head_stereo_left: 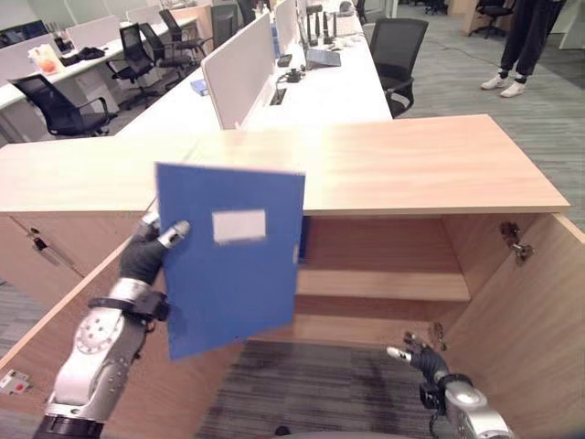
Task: Put the empty folder in the office cabinet
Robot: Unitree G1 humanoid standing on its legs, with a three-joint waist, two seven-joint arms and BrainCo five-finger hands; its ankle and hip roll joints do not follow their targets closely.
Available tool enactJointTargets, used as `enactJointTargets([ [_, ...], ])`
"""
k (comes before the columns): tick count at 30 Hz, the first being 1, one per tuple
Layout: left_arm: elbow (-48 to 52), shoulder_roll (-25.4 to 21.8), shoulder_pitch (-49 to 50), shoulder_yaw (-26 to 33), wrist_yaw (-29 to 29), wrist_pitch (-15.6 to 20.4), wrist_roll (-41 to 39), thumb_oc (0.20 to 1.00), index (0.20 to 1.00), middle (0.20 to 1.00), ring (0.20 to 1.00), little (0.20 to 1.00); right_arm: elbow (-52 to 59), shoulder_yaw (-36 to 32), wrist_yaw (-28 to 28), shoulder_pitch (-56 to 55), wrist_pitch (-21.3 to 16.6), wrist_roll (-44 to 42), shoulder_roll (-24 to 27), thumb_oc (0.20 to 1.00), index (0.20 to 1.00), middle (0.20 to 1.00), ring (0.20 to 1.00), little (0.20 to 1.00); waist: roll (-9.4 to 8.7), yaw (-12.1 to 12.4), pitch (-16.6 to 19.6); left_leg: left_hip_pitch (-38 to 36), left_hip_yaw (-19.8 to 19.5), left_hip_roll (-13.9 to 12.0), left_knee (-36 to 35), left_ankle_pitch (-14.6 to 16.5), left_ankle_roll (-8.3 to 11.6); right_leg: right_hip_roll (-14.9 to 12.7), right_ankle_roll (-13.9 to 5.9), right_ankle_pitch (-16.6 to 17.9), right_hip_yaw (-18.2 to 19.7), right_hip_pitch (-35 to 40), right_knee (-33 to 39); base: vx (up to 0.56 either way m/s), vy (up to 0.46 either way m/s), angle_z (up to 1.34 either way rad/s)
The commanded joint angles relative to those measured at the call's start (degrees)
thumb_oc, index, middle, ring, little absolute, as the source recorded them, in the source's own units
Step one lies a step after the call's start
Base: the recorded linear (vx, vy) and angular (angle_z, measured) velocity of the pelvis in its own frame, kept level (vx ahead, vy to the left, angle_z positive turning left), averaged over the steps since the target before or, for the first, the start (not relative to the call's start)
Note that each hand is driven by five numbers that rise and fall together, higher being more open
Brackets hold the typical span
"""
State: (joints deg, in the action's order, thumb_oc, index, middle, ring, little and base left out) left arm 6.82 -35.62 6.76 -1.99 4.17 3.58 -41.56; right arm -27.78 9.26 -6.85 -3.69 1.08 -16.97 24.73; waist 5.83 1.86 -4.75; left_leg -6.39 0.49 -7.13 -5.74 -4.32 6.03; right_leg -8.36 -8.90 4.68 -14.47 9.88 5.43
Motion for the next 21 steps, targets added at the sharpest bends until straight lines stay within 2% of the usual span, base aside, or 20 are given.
enactJointTargets([
  [1, 1.55, -2.30, -7.27, 1.76, 2.13, 2.34, 1.25, 0.200, 0.200, 0.200, 0.200, 0.200, 7.80, 0.35, -4.50, 5.15, -0.70, -5.63, 2.27, 1.000, 1.000, 1.000, 1.000, 1.000, -3.74, -0.53, -2.33, -4.18, 2.66, 0.29, 0.74, 6.75, 1.70, -1.88, -1.37, -6.70, 0.50, 1.03, -1.75, -0.01, 0.010, -0.05],
  [4, 1.11, -1.70, -8.59, -0.10, 3.48, 1.77, 1.54, 0.200, 0.200, 0.200, 0.200, 0.200, 13.65, 1.58, -7.71, 5.66, 0.67, -8.94, 5.49, 1.000, 1.000, 1.000, 1.000, 1.000, -4.04, -0.87, -2.28, -4.28, 3.01, 0.27, 0.74, 6.87, 1.71, -1.99, -1.47, -6.56, 0.63, 0.91, -1.77, -0.01, 0.009, -0.08],
  [8, 1.95, -1.43, -10.27, -2.27, 4.63, 1.32, 1.78, 0.200, 0.200, 0.200, 0.200, 0.200, 17.19, 3.12, -9.59, 6.79, 1.97, -11.59, 6.63, 1.000, 1.000, 1.000, 1.000, 1.000, -4.25, -1.29, -2.10, -4.35, 3.36, 0.12, 0.74, 6.96, 1.69, -1.99, -1.50, -6.44, 0.96, 0.78, -1.62, -0.01, 0.009, -0.06],
  [14, 3.23, 0.26, -14.54, -7.53, 6.07, 0.52, 2.53, 0.200, 0.200, 0.200, 0.200, 0.200, 19.17, 7.76, -10.73, 11.36, 3.25, -15.63, 4.26, 1.000, 1.000, 1.000, 1.000, 1.000, -4.50, -1.68, -2.01, -4.46, 4.20, -0.05, 0.74, 7.14, 1.76, -1.94, -1.57, -6.24, 1.69, 0.34, -1.46, -0.01, 0.008, -0.04],
  [21, 3.70, 2.39, -17.73, -10.19, 6.35, 0.11, 3.00, 0.200, 0.200, 0.200, 0.200, 0.200, 17.57, 10.80, -11.25, 11.15, 4.40, -16.23, 0.69, 1.000, 1.000, 1.000, 1.000, 1.000, -4.55, -2.05, -2.00, -4.67, 4.20, 0.01, 0.74, 7.29, 1.75, -1.94, -1.46, -6.39, 1.75, 0.75, -1.46, 0.00, 0.005, -0.04],
])
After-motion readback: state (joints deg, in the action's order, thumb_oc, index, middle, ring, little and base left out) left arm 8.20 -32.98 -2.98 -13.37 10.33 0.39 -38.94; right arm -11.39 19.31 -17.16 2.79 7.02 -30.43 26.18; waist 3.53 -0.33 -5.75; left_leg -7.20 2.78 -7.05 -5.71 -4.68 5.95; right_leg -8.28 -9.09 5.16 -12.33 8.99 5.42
